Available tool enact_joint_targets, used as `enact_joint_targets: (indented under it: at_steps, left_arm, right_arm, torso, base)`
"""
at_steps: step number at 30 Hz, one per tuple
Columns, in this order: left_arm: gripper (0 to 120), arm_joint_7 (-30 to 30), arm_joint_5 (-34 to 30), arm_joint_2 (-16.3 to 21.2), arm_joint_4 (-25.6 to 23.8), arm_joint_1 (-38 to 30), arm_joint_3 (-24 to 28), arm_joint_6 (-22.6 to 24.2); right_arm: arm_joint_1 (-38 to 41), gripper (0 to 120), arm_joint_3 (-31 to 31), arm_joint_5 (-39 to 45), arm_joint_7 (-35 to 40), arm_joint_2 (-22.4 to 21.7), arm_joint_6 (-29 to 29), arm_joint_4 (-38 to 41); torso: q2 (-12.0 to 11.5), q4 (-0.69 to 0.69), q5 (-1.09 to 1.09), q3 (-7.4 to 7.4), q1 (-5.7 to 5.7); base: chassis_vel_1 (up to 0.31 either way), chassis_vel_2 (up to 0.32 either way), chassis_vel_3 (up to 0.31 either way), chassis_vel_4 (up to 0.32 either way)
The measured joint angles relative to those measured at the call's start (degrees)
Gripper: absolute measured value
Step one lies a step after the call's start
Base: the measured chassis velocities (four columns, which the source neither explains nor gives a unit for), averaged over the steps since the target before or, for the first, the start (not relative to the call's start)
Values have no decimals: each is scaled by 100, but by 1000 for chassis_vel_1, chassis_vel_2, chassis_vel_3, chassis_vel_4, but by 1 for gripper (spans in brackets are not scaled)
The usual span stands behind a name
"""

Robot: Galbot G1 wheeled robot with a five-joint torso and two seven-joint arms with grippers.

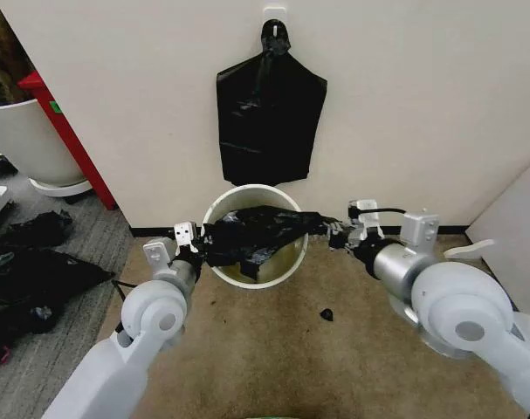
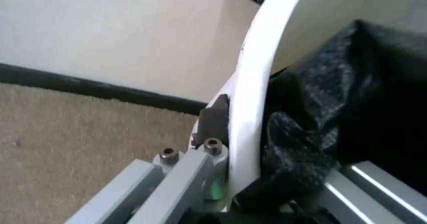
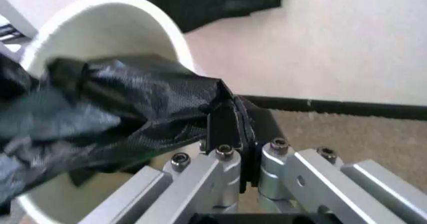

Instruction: Place the garbage bag over the trash bin.

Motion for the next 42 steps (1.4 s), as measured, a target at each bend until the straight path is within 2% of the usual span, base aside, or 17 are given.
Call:
enact_joint_targets:
  at_steps: [7,14,22,28,29,32,42]
  left_arm:
    - [1,353,40,88,-112,192,-233,-174]
    - [1,670,52,194,-279,473,-525,-318]
    - [1,749,43,238,-385,617,-644,-322]
    - [1,562,59,208,-268,496,-605,-256]
    - [1,562,59,208,-268,496,-605,-256]
    - [1,408,-10,194,-242,457,-627,-243]
    - [1,131,-283,251,-294,500,-877,-150]
  right_arm:
    - [19,0,68,116,18,11,37,-342]
    - [136,0,137,684,-47,85,145,-704]
    - [113,1,202,975,-158,83,178,-631]
    - [59,27,258,739,-190,-117,123,-44]
    - [59,27,258,739,-190,-117,123,-44]
    - [-2,38,266,631,-199,-183,86,66]
    - [-395,77,334,-65,-656,-353,5,147]
  torso:
    - [0,1,-1,0,0]
    - [0,1,-1,0,0]
    - [0,1,-1,0,0]
    - [0,0,-2,0,0]
    - [0,0,-2,0,0]
    - [0,0,-2,0,0]
    - [0,0,0,0,0]
  base:
    - [0,0,0,0]
    - [0,0,0,0]
    - [0,0,0,0]
    - [0,0,0,0]
    - [0,0,0,0]
    - [0,0,0,0]
    - [0,0,0,0]
